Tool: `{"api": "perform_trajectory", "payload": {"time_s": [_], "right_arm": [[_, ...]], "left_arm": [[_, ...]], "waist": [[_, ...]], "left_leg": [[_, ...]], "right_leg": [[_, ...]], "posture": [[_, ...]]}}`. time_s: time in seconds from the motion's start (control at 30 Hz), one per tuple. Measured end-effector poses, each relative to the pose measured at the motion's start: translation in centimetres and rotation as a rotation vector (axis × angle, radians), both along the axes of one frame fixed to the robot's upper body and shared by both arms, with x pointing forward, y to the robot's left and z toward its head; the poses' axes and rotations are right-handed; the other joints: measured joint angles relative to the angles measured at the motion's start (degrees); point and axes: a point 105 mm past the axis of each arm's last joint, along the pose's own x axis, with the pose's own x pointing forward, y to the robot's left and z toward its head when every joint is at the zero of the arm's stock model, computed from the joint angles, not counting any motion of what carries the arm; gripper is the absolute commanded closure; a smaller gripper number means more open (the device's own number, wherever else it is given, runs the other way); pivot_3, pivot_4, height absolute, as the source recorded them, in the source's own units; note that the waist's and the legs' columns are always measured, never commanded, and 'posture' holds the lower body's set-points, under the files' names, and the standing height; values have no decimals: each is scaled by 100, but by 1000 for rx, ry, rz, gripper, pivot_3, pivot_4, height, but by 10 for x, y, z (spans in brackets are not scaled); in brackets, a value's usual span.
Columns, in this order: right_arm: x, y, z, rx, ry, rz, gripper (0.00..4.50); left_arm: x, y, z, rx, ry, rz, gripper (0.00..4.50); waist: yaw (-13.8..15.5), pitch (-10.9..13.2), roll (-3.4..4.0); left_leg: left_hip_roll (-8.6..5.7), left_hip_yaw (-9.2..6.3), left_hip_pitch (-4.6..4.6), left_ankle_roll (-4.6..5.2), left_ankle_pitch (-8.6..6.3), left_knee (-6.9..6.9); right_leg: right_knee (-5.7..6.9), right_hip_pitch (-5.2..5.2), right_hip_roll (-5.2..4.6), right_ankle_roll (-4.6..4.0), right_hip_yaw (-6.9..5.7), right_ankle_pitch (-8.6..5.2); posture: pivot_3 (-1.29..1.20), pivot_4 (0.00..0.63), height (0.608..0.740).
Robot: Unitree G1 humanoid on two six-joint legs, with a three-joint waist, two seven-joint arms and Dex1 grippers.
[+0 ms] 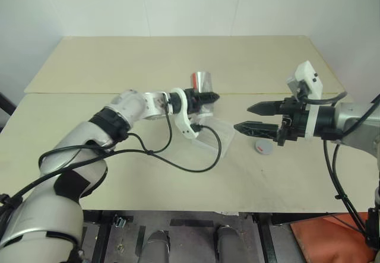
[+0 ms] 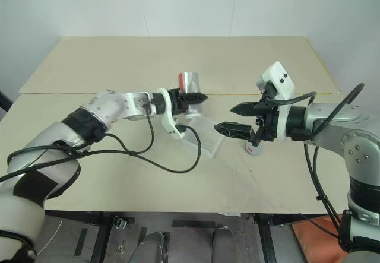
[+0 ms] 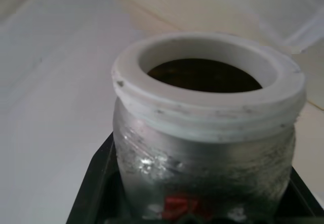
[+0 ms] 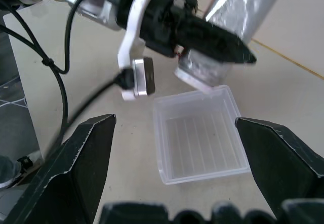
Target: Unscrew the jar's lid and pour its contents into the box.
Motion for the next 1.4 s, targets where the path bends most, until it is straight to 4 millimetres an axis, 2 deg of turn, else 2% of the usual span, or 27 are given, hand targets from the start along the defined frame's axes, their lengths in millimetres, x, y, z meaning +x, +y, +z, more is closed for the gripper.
{"api": "perform_trajectory", "payload": {"time_s": [0.13,0.23,0.57,0.67,0.77,0.9,0.97,1.1,1.17,1.27,1.4], "right_arm": [[2,0,0,7,-2,-11,64],[2,-1,1,12,-8,-22,64],[1,-3,4,31,-16,-26,64],[1,-3,4,32,-17,-25,64],[1,-4,4,35,-19,-30,64],[1,-10,2,51,-25,-51,64],[1,-12,4,61,-39,-59,64],[0,-8,7,70,-58,-50,64],[1,-8,6,77,-58,-52,64],[1,-7,7,79,-58,-55,64],[1,-7,7,81,-60,-59,64]], "left_arm": [[-12,-16,3,40,-64,-85,2563],[-16,-20,4,44,-81,-107,2563],[-12,-17,5,41,-85,-83,2563],[-11,-13,6,-31,-2,-46,2563],[-4,-3,13,-228,158,47,2563],[13,25,33,-694,492,242,2563],[21,42,40,-1026,751,328,2563],[30,65,48,-1468,1198,405,2563],[29,79,50,-1594,1345,407,2563],[27,98,32,-1704,1482,453,2563],[20,106,-7,-1770,1624,517,2563]], "waist": [[-12,0,0],[-13,0,0],[-12,0,0],[-21,0,0],[-27,0,1],[-29,-1,3],[-39,-2,3],[-49,-2,3],[-78,-2,3],[-152,-3,4],[-171,-3,4]], "left_leg": [[1,1,1,1,-1,0],[1,0,2,2,-1,0],[1,0,2,3,-1,0],[2,0,3,3,-1,0],[2,0,4,3,-2,0],[2,0,3,3,-1,1],[2,-1,3,2,-1,2],[2,-3,5,4,-1,10],[2,-2,11,3,-1,10],[2,-3,21,3,-1,10],[3,-3,22,2,0,10]], "right_leg": [[2,-1,0,0,1,0],[4,-1,0,0,0,0],[4,-1,0,0,1,0],[6,-1,0,0,0,0],[8,-1,-1,0,1,0],[9,-1,-2,0,1,0],[7,-1,-1,-1,0,0],[9,6,-1,-1,0,0],[8,9,-1,-1,0,0],[10,15,0,-1,0,0],[10,15,0,-2,0,1]], "posture": [[0,150,740],[0,150,740],[0,150,740],[0,150,740],[0,150,740],[0,150,740],[0,150,740],[0,150,740],[0,150,740],[0,150,740],[0,150,740]]}}
